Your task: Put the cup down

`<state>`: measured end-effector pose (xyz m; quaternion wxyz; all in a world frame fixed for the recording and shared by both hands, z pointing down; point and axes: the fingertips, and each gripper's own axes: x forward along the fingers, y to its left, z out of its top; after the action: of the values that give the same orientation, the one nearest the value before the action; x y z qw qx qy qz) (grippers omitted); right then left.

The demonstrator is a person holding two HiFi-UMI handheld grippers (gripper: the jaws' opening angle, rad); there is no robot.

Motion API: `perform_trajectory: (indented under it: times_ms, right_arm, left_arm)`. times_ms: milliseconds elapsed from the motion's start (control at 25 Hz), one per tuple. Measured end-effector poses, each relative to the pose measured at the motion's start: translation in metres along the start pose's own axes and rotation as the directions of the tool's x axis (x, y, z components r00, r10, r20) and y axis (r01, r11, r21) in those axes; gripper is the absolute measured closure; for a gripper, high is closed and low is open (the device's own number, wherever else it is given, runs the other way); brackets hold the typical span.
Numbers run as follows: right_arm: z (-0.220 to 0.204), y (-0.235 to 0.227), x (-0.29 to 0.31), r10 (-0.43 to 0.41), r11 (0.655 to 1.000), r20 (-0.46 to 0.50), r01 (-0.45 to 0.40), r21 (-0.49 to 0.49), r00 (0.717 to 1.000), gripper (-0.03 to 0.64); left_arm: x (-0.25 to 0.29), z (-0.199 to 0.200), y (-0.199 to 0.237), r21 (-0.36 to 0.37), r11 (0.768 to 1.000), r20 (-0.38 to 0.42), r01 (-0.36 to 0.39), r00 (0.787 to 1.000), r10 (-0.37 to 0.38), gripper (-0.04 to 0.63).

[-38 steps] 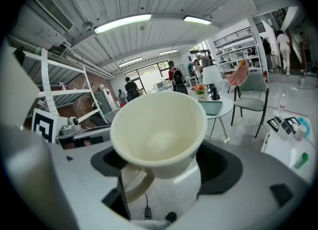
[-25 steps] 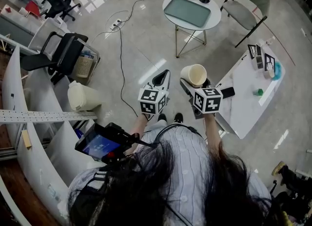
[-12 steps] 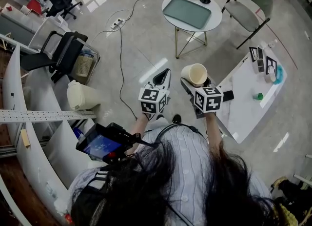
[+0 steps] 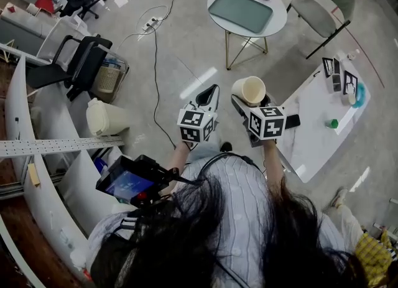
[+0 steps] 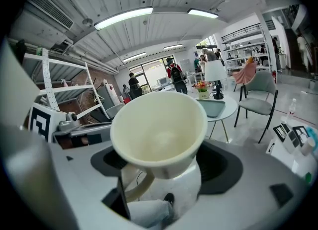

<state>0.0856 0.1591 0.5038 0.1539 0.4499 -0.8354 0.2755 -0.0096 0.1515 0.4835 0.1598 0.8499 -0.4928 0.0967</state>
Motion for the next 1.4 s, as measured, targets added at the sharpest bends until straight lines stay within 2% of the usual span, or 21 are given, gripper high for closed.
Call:
perform_trajectory:
  times_ms: [560,960,1400]
  right_arm:
    - [0.033,-0.036,0.049,-0.043,0.999,-0.002,0.043,0.034,0.999,0.218]
    - [0.084,-0.048,0.119,-0.074,0.995,-0.008,0.075,0.066,0.997,0.218]
    - [0.137,-0.060,0.185,-0.125,0.987,0.000,0.124,0.098,0.992,0.218]
  left_arm:
    - [0.062,0.019,0.036,0.008,0.999,-0.018,0.038,0.999,-0.038,0.578]
    - [0.119,0.050,0.098,0.021,0.996,-0.045,0.086,0.995,-0.085,0.578]
    - [0.170,0.080,0.169,0.001,0.993,-0.041,0.118,0.992,-0.117,0.578]
